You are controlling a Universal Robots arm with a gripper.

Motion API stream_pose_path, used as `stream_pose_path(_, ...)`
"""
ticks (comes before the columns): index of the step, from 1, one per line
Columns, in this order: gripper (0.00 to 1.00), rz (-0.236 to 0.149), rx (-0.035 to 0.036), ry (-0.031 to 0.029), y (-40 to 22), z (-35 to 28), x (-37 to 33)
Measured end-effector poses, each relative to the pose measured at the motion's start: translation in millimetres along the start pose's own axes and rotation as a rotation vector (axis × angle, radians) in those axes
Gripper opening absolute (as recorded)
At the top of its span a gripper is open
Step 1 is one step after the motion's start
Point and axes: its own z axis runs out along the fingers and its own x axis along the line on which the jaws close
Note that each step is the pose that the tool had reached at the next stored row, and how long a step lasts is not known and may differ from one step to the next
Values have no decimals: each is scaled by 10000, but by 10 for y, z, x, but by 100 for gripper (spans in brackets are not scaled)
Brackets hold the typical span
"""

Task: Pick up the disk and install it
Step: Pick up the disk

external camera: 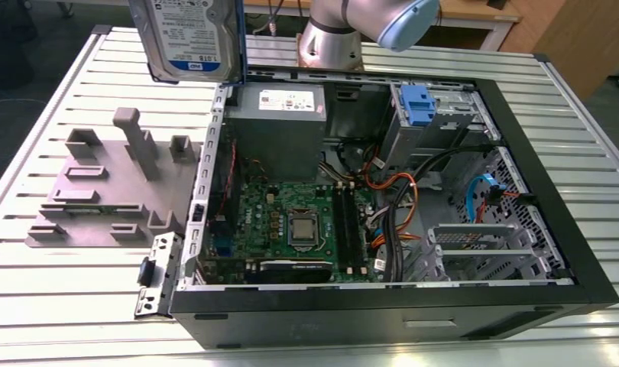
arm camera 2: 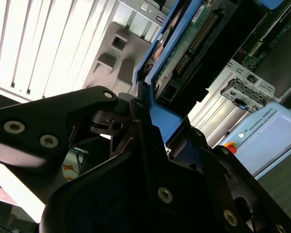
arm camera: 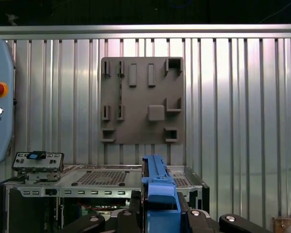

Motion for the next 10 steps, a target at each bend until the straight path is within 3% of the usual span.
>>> stream_pose_path(10,36,1,-1,1,-8,0,37)
